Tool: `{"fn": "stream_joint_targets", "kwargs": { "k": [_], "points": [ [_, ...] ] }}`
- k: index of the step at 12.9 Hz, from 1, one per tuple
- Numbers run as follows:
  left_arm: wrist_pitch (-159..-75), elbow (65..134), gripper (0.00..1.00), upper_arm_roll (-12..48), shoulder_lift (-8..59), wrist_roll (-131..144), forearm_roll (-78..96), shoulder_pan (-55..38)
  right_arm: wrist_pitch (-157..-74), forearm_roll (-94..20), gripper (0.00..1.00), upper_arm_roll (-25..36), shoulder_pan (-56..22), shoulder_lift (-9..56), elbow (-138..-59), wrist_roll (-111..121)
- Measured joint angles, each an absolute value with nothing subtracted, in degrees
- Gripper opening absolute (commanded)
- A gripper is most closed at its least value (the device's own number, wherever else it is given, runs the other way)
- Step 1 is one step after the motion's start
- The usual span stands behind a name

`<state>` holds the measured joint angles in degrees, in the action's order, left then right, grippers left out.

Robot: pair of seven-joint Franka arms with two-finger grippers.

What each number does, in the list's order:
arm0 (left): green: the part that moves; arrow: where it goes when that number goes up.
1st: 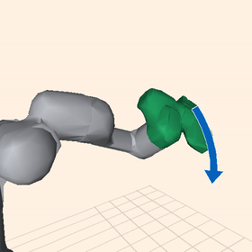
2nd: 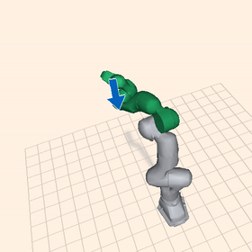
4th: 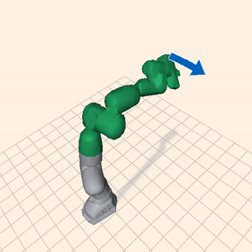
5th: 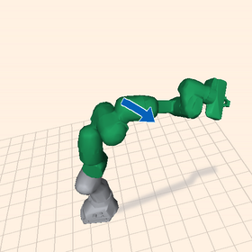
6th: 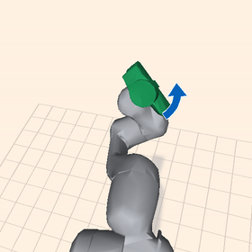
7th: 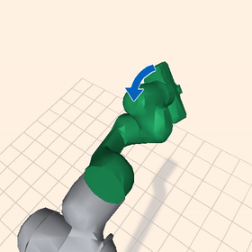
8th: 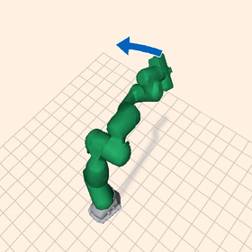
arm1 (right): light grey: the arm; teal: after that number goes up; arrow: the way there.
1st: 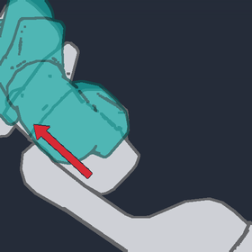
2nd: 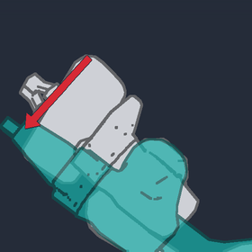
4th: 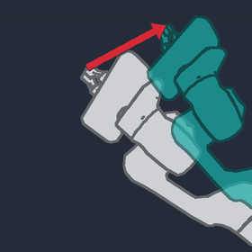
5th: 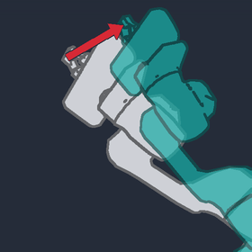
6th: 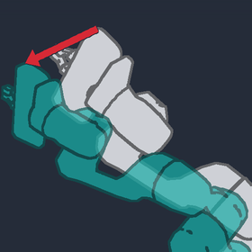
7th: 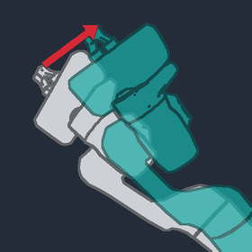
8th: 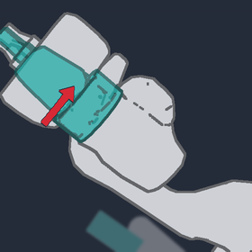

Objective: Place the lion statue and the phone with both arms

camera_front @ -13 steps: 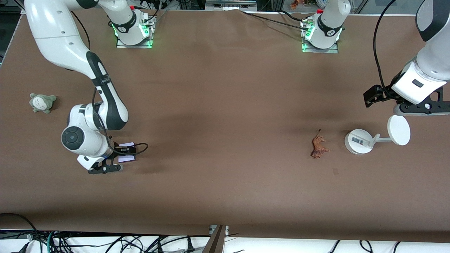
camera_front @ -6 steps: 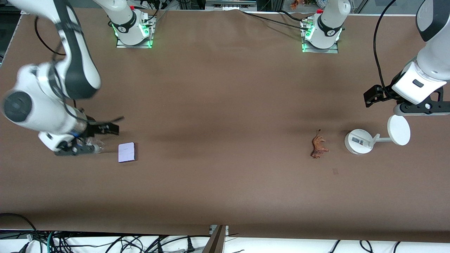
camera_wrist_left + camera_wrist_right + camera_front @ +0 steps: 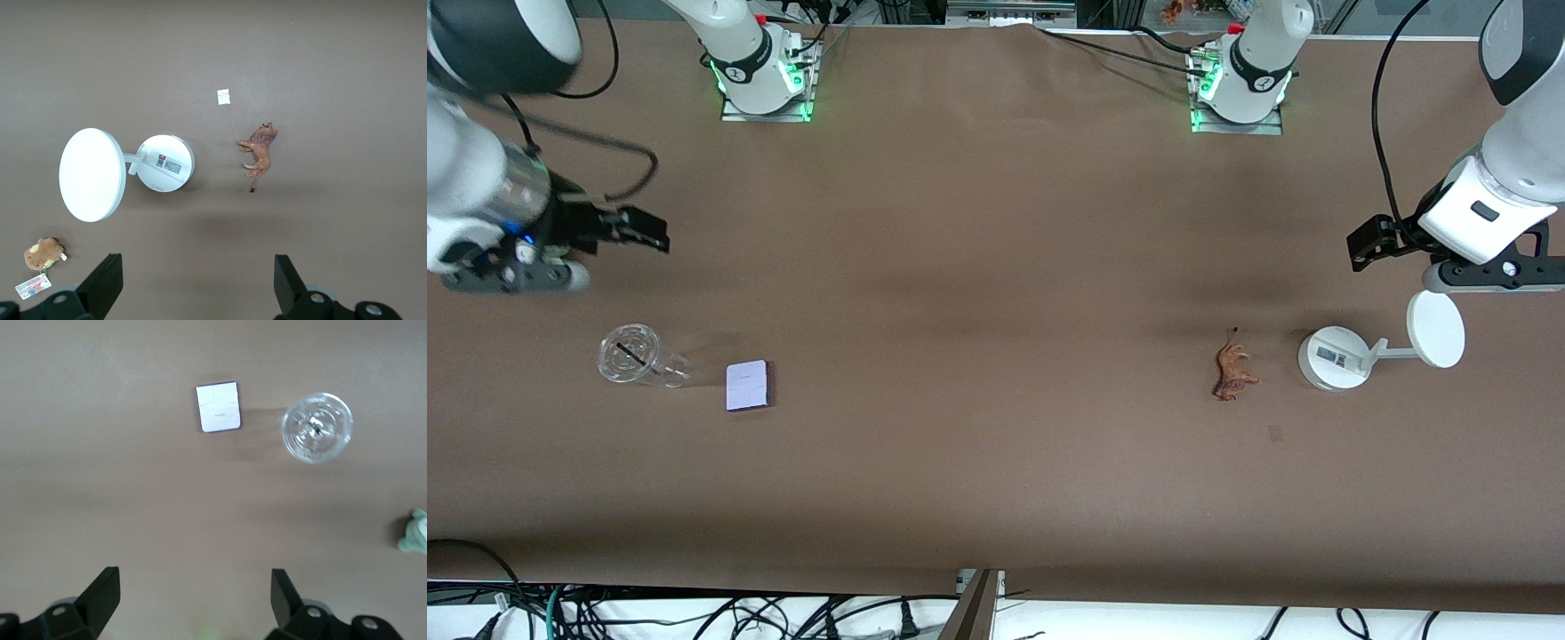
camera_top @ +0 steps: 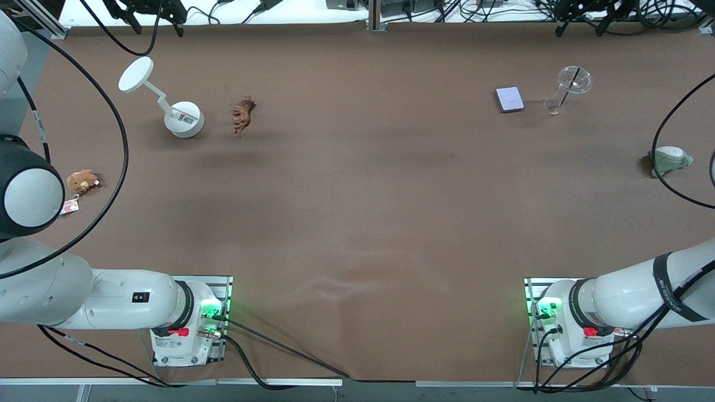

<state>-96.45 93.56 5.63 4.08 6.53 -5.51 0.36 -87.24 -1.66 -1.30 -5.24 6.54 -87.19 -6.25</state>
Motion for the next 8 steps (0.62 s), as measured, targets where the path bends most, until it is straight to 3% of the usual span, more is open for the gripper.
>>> {"fn": "stream_joint_targets", "kwargs": {
  "k": [3,8],
  "points": [
    [-96.45,93.56,1.00,5.62,4.08,6.53,-5.51,0.36,-83.63,-1.65,1.00,-0.79,-5.23,2.94,-87.32,-7.64],
    [-96.45,93.56,1.00,5.62,4.08,6.53,-5.51,0.36,-82.96,-1.64,1.00,0.51,-5.15,3.70,-89.87,-7.64]
  ]
}}
